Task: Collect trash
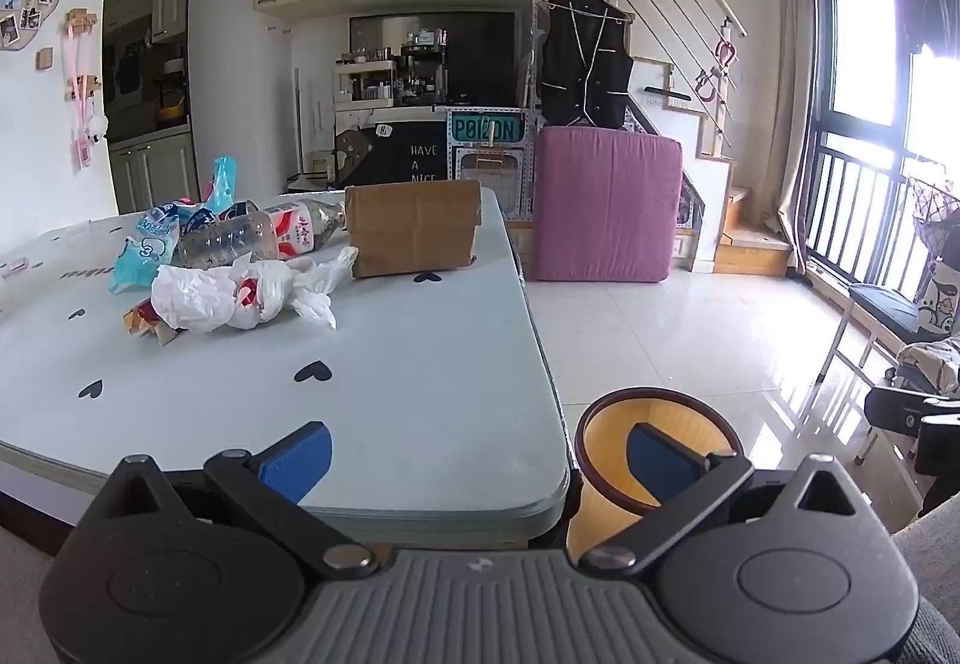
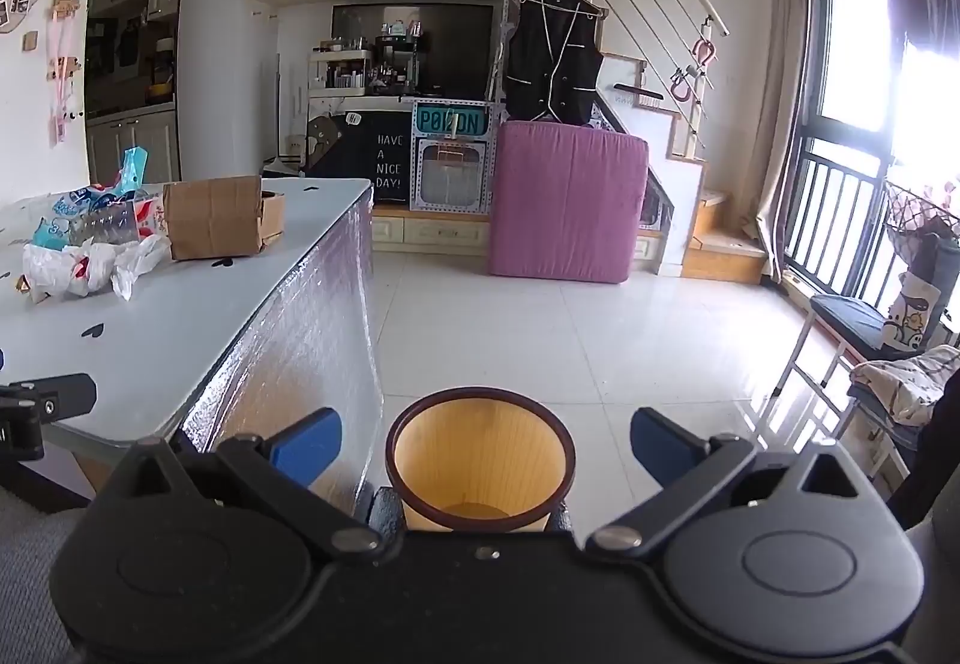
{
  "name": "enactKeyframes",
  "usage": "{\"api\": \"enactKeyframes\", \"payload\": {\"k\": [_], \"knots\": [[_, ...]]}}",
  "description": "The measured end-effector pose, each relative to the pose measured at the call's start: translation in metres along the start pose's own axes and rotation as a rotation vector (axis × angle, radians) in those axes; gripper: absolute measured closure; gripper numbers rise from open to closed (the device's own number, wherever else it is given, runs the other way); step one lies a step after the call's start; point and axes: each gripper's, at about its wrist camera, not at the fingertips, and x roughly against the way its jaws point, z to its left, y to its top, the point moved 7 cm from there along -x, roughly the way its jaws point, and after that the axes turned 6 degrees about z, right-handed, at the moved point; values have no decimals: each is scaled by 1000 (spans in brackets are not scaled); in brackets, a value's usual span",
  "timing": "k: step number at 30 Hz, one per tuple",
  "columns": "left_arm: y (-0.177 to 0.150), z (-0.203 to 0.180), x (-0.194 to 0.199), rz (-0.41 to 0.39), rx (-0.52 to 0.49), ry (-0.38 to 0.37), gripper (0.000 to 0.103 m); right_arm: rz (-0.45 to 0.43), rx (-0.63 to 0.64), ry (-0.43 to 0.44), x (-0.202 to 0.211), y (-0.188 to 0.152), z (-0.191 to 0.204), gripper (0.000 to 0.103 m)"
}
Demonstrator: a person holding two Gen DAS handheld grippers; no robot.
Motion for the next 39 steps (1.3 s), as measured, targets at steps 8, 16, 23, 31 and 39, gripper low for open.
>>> {"api": "enactKeyframes", "payload": {"k": [8,16,23,31,39], "knots": [[-2,-1,-4,1,-1,0,0,9,-10,1,-3,0,2,0],[-2,-1,-4,1,1,2,0,9,-11,2,-3,0,1,0],[-2,-1,-2,2,0,0,0,10,-11,2,-3,0,1,0],[-2,-1,-3,3,1,1,0,11,-11,2,-4,0,2,0],[-1,-1,-3,4,2,0,0,13,-12,2,-4,-1,2,0]]}}
